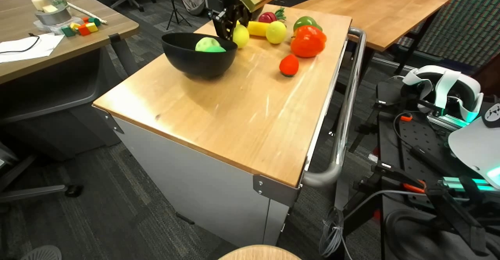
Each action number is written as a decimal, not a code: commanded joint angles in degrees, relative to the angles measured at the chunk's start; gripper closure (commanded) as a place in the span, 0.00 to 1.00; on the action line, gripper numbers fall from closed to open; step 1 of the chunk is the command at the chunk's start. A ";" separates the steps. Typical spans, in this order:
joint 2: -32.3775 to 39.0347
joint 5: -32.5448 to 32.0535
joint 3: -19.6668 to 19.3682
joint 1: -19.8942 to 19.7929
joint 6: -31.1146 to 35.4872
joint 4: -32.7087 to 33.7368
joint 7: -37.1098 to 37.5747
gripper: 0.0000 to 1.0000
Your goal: Put the fruits and vegetables in the left bowl then put the remaining fruits and vegetables in the right bowl
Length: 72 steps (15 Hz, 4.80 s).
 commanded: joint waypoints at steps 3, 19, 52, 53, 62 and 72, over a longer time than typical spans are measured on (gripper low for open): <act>-6.95 2.13 0.92 1.16 -2.41 -1.09 -5.00 0.72; -6.35 -0.02 4.99 7.04 0.61 -0.31 -5.81 0.01; -19.14 -0.94 7.66 3.48 -11.86 -22.63 -12.65 0.04; -18.95 -1.15 7.64 3.52 -12.38 -22.55 -12.56 0.26; -18.13 -1.14 6.73 2.91 -15.32 -19.94 -12.25 0.78; -17.64 8.35 -1.12 -6.15 -8.21 -1.51 -13.51 0.79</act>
